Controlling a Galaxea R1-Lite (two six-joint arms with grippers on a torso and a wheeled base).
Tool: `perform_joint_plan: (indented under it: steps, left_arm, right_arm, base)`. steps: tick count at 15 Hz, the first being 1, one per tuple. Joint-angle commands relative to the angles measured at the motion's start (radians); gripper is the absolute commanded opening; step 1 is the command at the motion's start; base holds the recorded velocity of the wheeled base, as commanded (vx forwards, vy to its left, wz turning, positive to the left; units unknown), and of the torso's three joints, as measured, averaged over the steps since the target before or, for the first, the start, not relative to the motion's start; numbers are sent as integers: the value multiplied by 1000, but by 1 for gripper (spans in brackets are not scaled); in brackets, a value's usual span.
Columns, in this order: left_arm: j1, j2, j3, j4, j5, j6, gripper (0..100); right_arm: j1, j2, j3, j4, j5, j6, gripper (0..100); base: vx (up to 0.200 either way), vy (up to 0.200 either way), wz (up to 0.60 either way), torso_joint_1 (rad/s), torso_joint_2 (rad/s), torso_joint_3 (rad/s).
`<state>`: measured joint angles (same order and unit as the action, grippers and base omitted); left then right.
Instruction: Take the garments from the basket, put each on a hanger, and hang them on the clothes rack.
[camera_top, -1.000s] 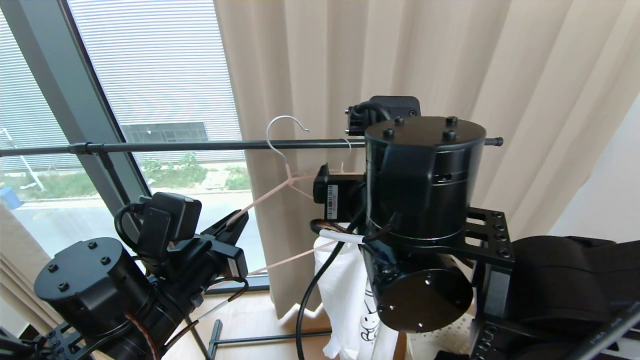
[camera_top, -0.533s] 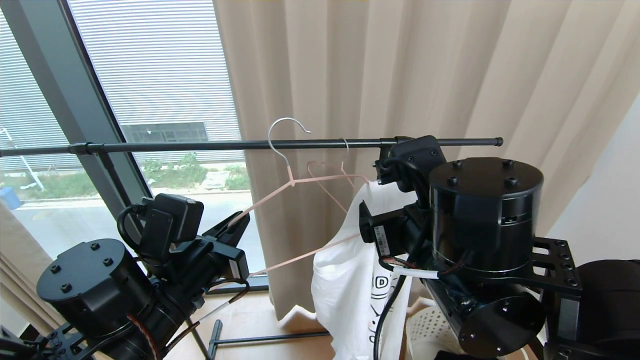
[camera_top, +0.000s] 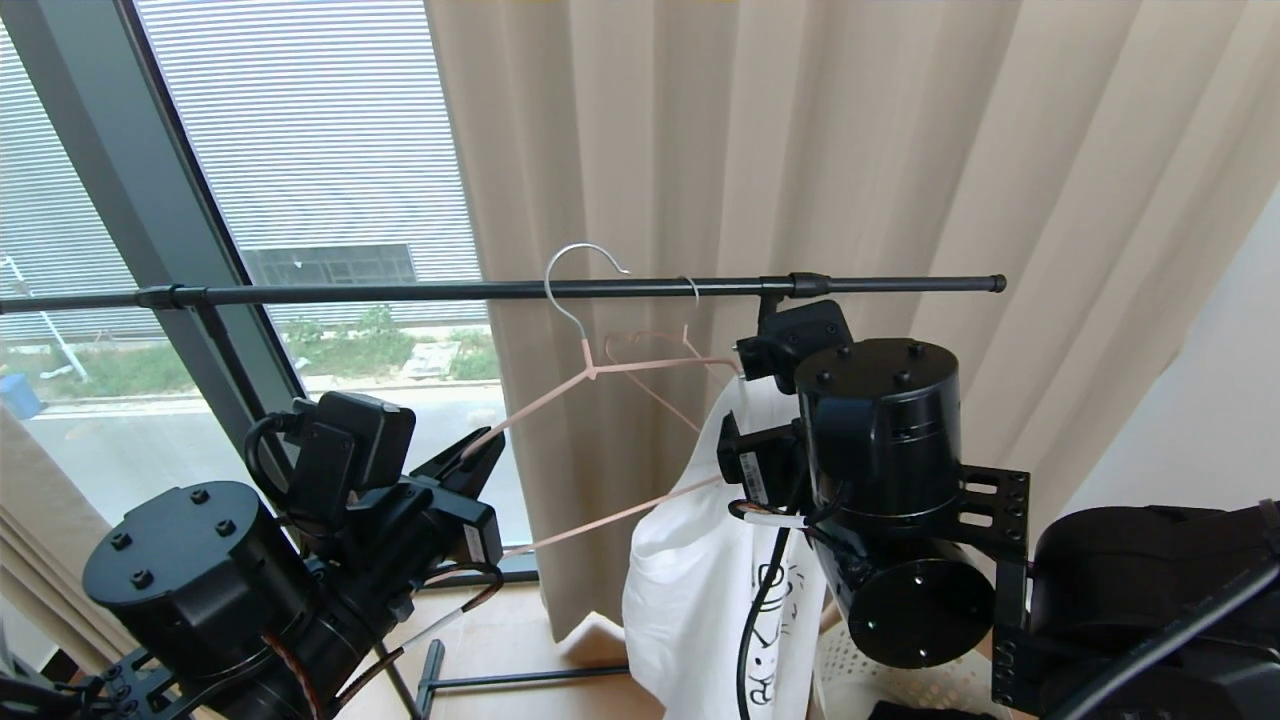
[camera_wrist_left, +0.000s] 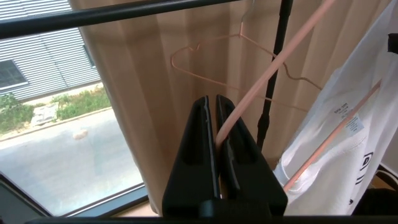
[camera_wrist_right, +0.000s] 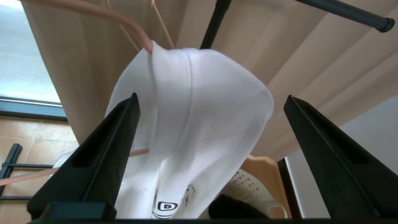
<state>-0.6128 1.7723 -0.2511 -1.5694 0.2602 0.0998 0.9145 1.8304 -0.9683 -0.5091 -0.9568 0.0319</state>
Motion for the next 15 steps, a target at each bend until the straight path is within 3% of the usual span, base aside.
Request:
perform_joint_plan:
  steps: [1,15]
  left_arm:
    - [-1,2,1,-1,1,0,0]
    - [1,2,-2,-1,1,0,0]
  right_arm:
    - [0,20,-3,0,0,0,100]
    - [-8,41,2,1,-16,0,100]
  base:
    - [0,0,0,0,0,0]
    - [0,0,0,0,0,0]
